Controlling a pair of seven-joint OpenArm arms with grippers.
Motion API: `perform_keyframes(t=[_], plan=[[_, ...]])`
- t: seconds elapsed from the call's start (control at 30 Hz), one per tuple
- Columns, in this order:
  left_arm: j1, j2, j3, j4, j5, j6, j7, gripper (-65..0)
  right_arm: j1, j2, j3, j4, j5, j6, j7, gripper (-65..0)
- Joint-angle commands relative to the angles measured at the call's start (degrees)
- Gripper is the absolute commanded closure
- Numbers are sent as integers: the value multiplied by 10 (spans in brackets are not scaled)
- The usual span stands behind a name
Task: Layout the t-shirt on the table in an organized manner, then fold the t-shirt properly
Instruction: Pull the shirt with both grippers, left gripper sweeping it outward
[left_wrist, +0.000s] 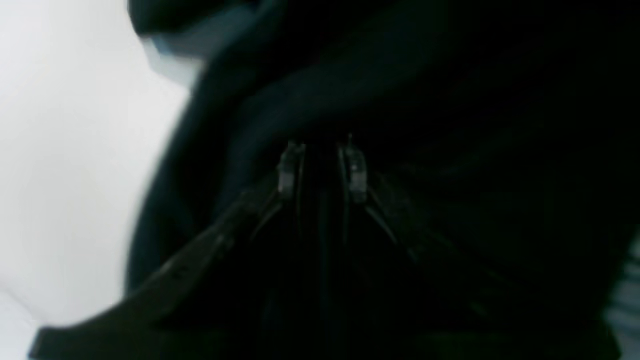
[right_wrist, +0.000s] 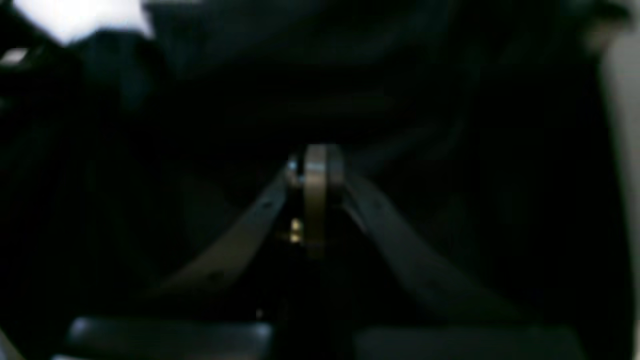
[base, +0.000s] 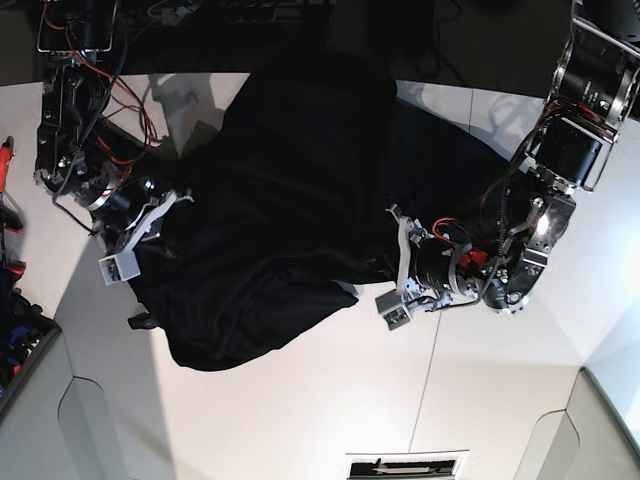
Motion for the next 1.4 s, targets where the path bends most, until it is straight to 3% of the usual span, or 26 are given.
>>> perform_keyframes(t=[0.0,0.2,0.5,0.7,0.87,1.0,1.17,1.37], plan=[[-16,-14,-6,28,-16,-6,-1,-119,18,5,5,11,11,3,14,0],[27,-48,-6,98,-59,-6,34,-119,95,-8,4,-17,-22,2,36,0],[166,-56,-33,129,-57,-6,42,-119,234,-64,-18,-251,-50,2,61,0],[255,-54,-76,129,-57,-6,45,-119,283,-73,-82,-395,-143,2,149,0],[288,-57,-77,129,-41,-6,74,-119,293,-58,-116,-461,-212,-8,183,0],[282,-87,-77,129,-32,-6,61,-119,287,-28,-116,-462,-214,-19,183,0],[261,-129,-77,129,-30,-6,44,-119,285,23,-116,-462,-212,-69,183,0],[219,-134,-77,129,-29,-6,33,-119,282,50,-115,-461,-199,-79,181,0]])
